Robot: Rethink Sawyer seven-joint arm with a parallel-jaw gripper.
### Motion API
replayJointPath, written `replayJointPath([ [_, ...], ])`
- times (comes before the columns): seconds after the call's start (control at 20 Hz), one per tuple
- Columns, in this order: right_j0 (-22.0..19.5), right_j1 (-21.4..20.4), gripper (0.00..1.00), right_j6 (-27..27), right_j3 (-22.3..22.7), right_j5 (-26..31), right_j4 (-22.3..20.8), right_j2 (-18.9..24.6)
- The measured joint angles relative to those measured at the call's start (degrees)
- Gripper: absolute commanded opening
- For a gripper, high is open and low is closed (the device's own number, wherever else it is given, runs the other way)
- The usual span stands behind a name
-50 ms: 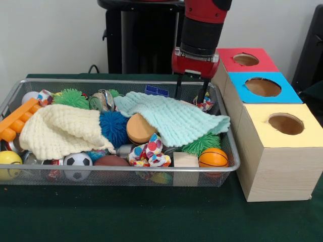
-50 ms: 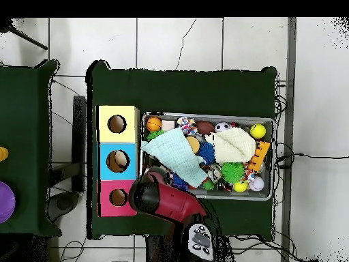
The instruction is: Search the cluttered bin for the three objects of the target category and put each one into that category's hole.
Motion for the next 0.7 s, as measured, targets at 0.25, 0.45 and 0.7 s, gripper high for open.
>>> replayJointPath([
  [0.25, -1.4, 1.4, 1.0, 1.4, 0.9, -3.7, 0.1, 2.6],
  [0.45, -2.7, 2.6, 1.0, 3.5, 1.8, -7.2, 0.2, 5.0],
  [0.7, -4.3, 3.9, 1.0, 7.3, 3.3, -11.8, 0.2, 7.9],
])
